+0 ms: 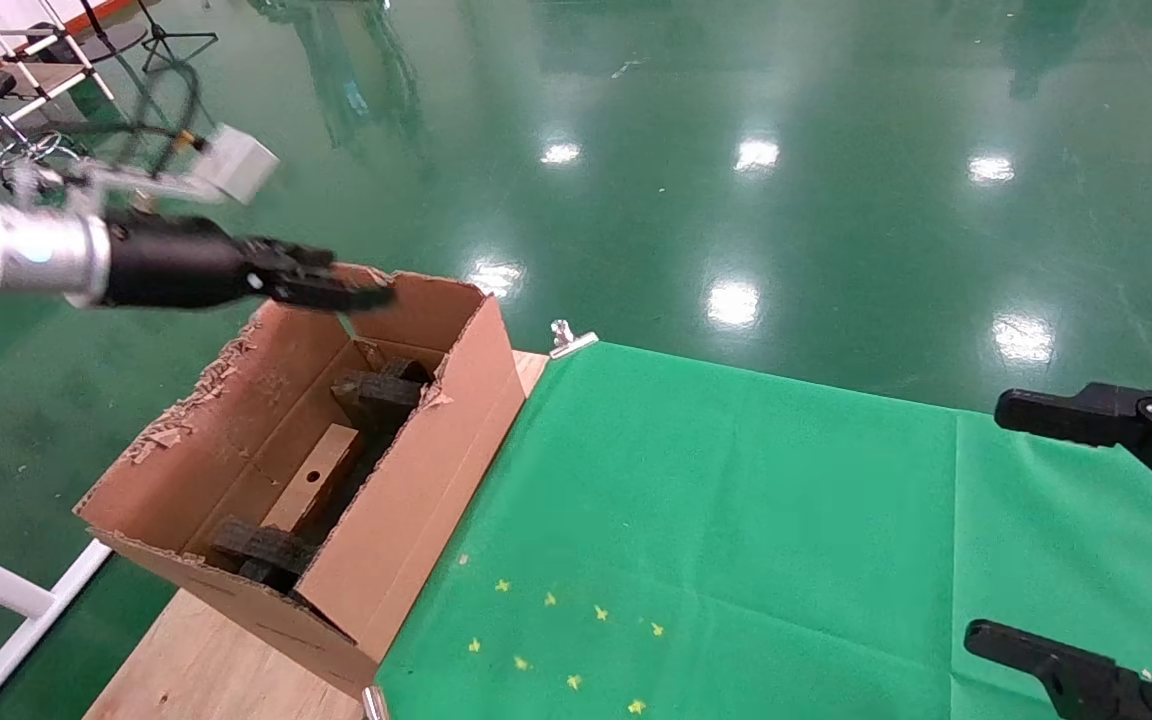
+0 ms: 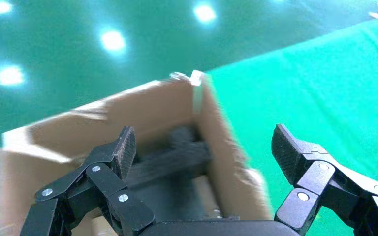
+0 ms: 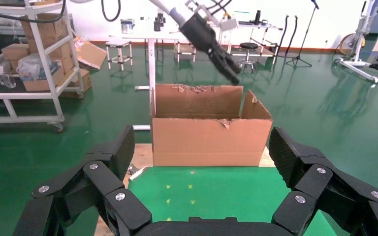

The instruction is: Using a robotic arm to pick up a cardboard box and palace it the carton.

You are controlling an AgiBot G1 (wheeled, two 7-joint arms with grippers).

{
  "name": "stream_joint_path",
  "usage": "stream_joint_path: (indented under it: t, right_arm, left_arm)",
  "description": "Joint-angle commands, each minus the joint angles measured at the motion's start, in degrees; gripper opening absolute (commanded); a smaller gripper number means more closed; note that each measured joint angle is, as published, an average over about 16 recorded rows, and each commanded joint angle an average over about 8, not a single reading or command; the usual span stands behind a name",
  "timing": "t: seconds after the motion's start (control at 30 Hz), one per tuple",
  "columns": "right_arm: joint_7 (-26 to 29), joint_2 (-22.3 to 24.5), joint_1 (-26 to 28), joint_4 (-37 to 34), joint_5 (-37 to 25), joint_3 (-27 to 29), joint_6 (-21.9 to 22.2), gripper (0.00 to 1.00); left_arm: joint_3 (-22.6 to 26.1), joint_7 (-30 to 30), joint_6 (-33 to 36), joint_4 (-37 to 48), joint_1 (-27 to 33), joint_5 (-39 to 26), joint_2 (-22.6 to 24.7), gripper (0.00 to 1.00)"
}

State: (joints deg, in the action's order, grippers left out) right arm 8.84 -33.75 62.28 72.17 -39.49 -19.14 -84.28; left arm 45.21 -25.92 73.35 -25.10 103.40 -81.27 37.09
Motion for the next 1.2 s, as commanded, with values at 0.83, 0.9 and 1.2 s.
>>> stream_joint_path:
  t: [0.83,0.9,1.2]
  right_arm:
    - [0.0,0.0,0.0,0.0,0.0,0.0,0.0,1.0]
    - [0.0,0.0,0.0,0.0,0.0,0.0,0.0,1.0]
    - [0.0,0.0,0.0,0.0,0.0,0.0,0.0,1.0]
  left_arm:
    - [-14.0,7.3,5.9,-23.2,-20.0,18.9,-1.0,1.0]
    - [-15.1,7.8,6.4,-25.0,-21.6,20.3,-1.1,1.0]
    - [-19.9,10.4,8.4,-33.1,-28.6,26.9,-1.4,1.0]
